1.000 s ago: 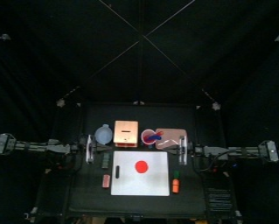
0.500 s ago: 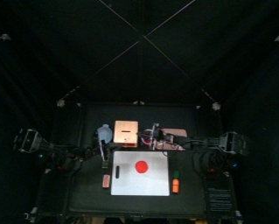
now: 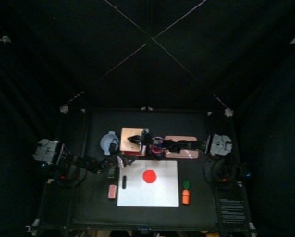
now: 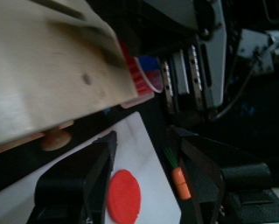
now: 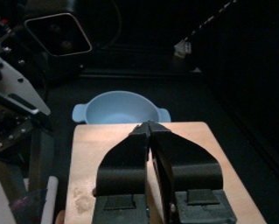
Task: Get the cutter from the drawer then cut the dough then place the extra dough in the bowl
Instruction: Open the drawer
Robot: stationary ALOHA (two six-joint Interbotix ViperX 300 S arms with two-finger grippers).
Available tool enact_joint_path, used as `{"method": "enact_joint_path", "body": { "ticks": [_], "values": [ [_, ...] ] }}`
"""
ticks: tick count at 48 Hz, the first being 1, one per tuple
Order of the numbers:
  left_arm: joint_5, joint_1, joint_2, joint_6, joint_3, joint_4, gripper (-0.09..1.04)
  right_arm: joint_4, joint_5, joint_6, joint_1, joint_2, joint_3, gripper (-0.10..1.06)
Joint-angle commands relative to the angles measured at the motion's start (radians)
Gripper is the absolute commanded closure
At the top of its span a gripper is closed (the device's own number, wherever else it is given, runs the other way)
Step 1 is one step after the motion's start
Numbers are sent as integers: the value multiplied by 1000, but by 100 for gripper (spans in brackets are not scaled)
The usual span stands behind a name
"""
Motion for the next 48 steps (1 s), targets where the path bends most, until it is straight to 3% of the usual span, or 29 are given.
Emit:
{"method": "enact_joint_path", "body": {
  "ticks": [1,28,48],
  "values": [
    [23,2,-2,-2,-14,-23,9,-9,58,-2,-5,-14,-29,104],
    [49,31,100,6,-72,-57,10,-26,83,-2,2,11,-20,104],
    [52,107,121,28,-89,-78,11,-26,81,2,6,11,-25,104]
  ]
}}
